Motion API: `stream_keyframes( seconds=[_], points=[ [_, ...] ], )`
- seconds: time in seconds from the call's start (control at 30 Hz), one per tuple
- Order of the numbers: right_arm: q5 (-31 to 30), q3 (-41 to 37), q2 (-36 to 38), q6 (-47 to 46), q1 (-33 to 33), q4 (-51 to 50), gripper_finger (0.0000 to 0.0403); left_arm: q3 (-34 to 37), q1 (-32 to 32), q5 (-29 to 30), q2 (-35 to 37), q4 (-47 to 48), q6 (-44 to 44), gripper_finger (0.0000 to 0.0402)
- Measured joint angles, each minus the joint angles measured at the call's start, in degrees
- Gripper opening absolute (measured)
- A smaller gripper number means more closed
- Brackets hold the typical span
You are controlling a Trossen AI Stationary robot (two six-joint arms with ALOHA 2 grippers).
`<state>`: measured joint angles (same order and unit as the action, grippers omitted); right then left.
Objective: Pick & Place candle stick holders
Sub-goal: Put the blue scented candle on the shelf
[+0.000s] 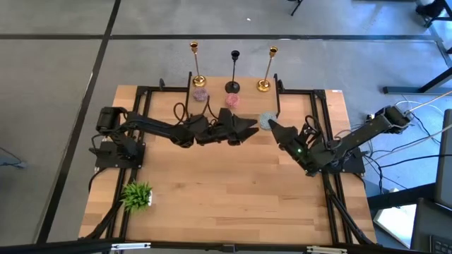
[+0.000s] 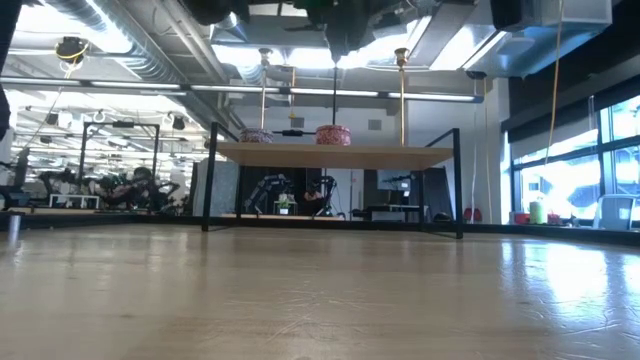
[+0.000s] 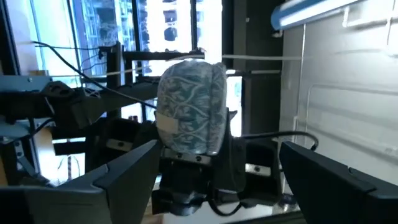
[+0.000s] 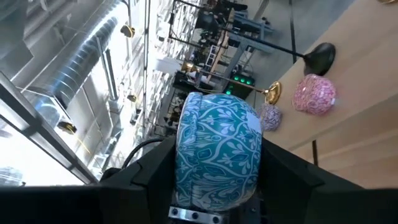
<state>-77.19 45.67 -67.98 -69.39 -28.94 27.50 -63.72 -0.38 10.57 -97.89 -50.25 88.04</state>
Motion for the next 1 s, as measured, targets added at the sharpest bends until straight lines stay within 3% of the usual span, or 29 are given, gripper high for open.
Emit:
stream_keyframes(
  seconds=[0.53, 1.0],
  points=[
    [0.3, 0.0, -0.1, -0.9, 2.4, -0.1, 0.0195, 0.0, 4.2, -5.9, 0.0, 1.8, -0.7, 0.0287],
    [5.2, 0.0, -3.4, -12.4, 6.9, -3.8, 0.0195, 0.0, 7.1, -9.1, 0.1, 6.3, -2.2, 0.0284]
  ],
)
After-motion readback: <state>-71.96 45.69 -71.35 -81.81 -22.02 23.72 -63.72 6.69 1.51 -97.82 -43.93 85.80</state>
